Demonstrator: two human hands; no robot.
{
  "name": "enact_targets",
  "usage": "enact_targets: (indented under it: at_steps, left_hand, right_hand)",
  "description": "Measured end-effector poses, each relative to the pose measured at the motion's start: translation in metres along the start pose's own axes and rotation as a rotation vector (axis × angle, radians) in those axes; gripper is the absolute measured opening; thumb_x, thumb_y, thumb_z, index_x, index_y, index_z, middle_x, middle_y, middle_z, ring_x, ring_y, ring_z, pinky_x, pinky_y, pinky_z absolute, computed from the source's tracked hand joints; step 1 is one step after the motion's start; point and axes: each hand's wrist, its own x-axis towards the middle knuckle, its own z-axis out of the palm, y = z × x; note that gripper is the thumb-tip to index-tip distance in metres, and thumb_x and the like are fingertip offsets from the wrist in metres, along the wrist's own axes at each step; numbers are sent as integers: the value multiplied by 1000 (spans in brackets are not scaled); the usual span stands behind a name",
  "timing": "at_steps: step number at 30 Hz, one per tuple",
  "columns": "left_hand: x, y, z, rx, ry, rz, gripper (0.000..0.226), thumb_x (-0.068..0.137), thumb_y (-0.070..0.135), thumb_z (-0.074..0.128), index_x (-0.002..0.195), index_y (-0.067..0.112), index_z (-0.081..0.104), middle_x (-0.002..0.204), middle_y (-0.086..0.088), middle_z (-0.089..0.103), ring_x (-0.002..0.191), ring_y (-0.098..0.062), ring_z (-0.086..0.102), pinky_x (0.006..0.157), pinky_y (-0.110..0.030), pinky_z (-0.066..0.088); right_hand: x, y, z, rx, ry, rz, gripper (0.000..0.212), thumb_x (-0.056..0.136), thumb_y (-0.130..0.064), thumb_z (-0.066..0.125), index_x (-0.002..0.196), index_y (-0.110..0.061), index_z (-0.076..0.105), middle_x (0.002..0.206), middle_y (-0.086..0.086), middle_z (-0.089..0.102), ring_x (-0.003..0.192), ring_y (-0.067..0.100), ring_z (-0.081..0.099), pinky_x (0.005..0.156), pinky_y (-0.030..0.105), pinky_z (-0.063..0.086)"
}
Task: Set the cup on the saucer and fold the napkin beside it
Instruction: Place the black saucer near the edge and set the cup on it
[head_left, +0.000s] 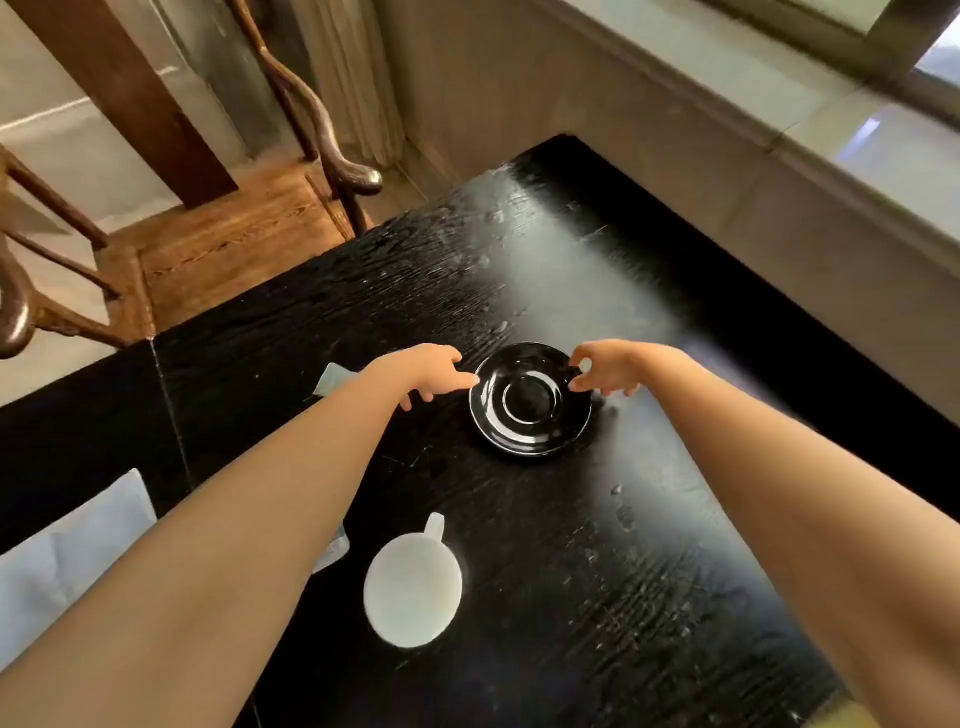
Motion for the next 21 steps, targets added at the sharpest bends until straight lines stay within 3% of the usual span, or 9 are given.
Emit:
enact_targets:
  at_steps: [2, 6, 9, 11, 14, 16, 21]
  left_hand:
    - [7, 3, 6, -52, 13, -11, 72, 92, 42, 51, 149, 22, 12, 145, -12, 39, 108, -27, 59, 85, -45, 55]
    - [22, 3, 29, -287, 37, 10, 79, 89, 17, 60, 149, 23, 10, 134, -22, 47, 93, -32, 66, 76, -44, 58]
    - [27, 3, 43, -493, 13, 32, 79, 87, -1, 58, 148, 20, 14, 116, -22, 58, 93, -36, 68, 81, -48, 56]
    - [32, 1, 49, -593, 33, 24, 80, 84, -7, 59, 147, 23, 19, 122, -18, 55, 89, -33, 68, 76, -45, 59]
    - [35, -1, 53, -676, 62, 22, 81, 83, -10, 58, 146, 26, 23, 135, -18, 47, 82, -27, 67, 62, -38, 61]
    - [34, -2, 55, -692, 77, 26, 80, 84, -10, 57, 147, 25, 23, 135, -18, 48, 84, -27, 67, 62, -38, 61]
    - [16, 15, 67, -742, 95, 83, 71, 84, -12, 55, 142, 22, 32, 104, -8, 58, 80, -21, 65, 58, -35, 60]
  right_hand:
    - [8, 1, 3, 78, 98, -27, 53, 89, -25, 58, 136, -14, 37, 101, 11, 52, 72, 29, 58, 71, 37, 51]
    - [19, 5, 18, 120, 163, -86, 53, 82, -6, 60, 130, -14, 38, 101, 15, 53, 67, 27, 54, 67, 35, 48]
    - [23, 15, 28, 250, 200, -142, 55, 79, 7, 55, 127, -13, 39, 104, 18, 54, 71, 30, 59, 72, 41, 55]
    - [25, 21, 34, 369, 226, -169, 56, 79, 10, 53, 128, -14, 40, 106, 14, 49, 75, 30, 59, 72, 41, 57]
    - [25, 26, 40, 478, 260, -195, 57, 80, 10, 52, 129, -18, 40, 105, 9, 46, 81, 26, 56, 62, 29, 56]
    - [24, 28, 43, 511, 289, -206, 58, 81, 10, 53, 129, -18, 40, 105, 10, 48, 82, 26, 57, 64, 32, 57]
    - [13, 44, 52, 541, 335, -189, 59, 80, 12, 52, 128, -21, 42, 105, 14, 48, 83, 30, 58, 76, 47, 57]
